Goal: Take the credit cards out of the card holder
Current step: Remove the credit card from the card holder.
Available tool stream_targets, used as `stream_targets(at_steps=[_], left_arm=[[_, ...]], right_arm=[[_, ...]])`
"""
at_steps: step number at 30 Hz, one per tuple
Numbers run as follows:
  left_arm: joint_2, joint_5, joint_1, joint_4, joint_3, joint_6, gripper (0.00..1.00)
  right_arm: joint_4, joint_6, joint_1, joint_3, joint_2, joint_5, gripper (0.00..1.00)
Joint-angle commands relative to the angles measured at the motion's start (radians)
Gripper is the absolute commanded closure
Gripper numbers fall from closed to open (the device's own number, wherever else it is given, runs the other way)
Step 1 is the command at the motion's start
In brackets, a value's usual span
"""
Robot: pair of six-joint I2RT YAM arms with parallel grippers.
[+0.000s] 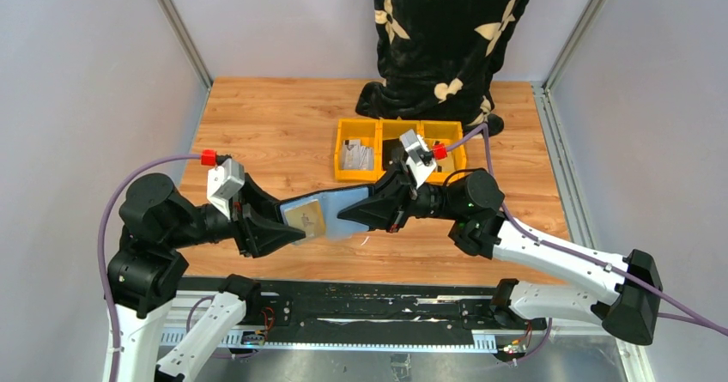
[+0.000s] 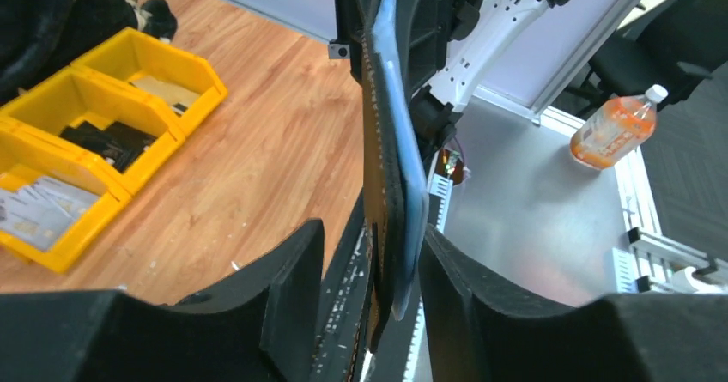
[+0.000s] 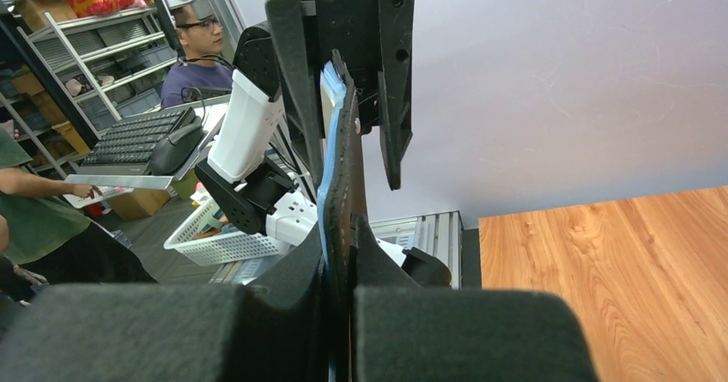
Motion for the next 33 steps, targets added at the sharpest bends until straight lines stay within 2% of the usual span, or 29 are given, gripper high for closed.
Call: stream_targets(at_steps=[1,3,6,12,13,16,18,19,22,24,26,28,33], left_arm=[[-0.010,0.028,-0.004,0.082,-0.001,-0.060,0.49],[-0.010,0.043,-0.005,0.100,-0.004,-0.072,0.49],[-0.008,0.059,-0.004,0.114,-0.011,-0.083,0.55],[-0.002,0.091,-0.005,0.151,-0.035,-0.118,0.80],[-0.001,0.077,-0.005,0.141,-0.033,-0.114,0.84],[0.020,0.030,-0.005,0.058,-0.002,-0.062,0.94],[0.039,-0.021,-0.005,-0.029,0.027,-0.005,0.96],[0.049,-0.058,-0.004,-0.052,0.040,0.023,1.00],[0.073,-0.165,-0.005,-0.165,0.059,0.099,1.00],[0.091,-0.222,-0.005,-0.213,0.048,0.129,1.00],[0.111,-0.281,-0.005,-0.244,0.033,0.151,1.00],[0.128,-0.317,-0.005,-0.267,0.024,0.155,1.00],[0.151,-0.267,-0.004,-0.275,0.013,0.178,1.00]], right_arm=[[0.058,0.021,-0.007,-0.017,-0.027,-0.004,1.00],[0.058,0.022,-0.007,-0.020,-0.029,-0.003,1.00],[0.061,0.026,-0.007,-0.024,-0.030,-0.003,1.00],[0.077,0.076,-0.007,-0.019,-0.010,-0.035,1.00],[0.055,0.088,-0.008,-0.006,-0.006,-0.049,0.96],[-0.126,0.050,-0.009,0.058,-0.009,-0.065,0.72],[-0.333,-0.038,-0.022,0.107,-0.037,0.006,0.56],[-0.454,-0.086,-0.029,0.138,-0.056,0.078,0.53],[-0.787,-0.178,-0.055,0.247,-0.092,0.408,0.45],[-0.892,-0.227,-0.057,0.306,-0.097,0.524,0.40],[-0.901,-0.228,-0.057,0.322,-0.110,0.563,0.38],[-0.846,-0.196,-0.056,0.298,-0.124,0.536,0.42],[-0.565,-0.045,-0.056,0.207,-0.064,0.172,0.42]])
